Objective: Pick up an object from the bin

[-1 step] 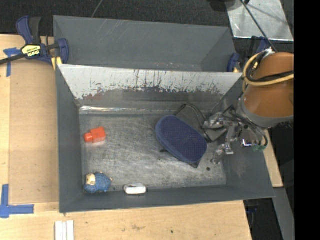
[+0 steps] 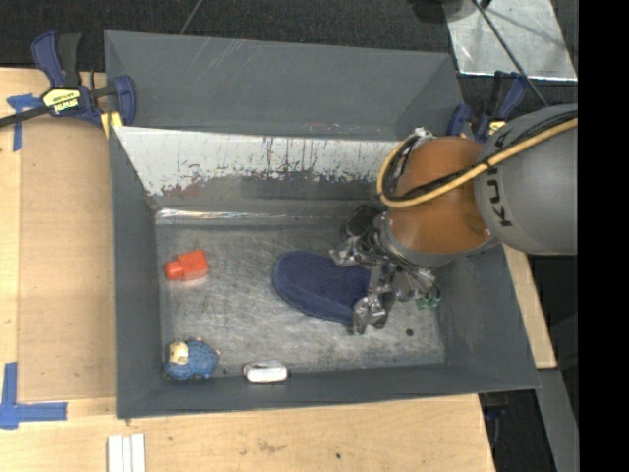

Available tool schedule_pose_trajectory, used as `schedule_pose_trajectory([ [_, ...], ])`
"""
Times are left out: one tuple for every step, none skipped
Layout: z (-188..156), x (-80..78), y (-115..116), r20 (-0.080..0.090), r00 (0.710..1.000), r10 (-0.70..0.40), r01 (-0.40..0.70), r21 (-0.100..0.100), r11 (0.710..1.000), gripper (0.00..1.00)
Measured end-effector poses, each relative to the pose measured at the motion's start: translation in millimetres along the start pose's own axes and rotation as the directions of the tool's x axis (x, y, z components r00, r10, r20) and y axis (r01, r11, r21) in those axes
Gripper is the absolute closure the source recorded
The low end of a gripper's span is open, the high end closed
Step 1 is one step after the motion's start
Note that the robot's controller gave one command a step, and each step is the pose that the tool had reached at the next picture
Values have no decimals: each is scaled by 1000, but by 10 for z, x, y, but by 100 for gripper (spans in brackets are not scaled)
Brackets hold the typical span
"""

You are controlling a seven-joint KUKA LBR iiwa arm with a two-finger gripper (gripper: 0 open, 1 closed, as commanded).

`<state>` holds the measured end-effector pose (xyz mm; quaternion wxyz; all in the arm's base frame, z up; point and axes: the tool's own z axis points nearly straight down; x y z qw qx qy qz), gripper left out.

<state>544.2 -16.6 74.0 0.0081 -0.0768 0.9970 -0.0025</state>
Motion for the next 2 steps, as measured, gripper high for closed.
schedule_pose_trajectory([
  [-18, -12, -6, 6, 1000, 2, -2, -1, 1000, 100],
  [-1937, -461, -679, -2, 970, -244, 244, -2, 970, 100],
])
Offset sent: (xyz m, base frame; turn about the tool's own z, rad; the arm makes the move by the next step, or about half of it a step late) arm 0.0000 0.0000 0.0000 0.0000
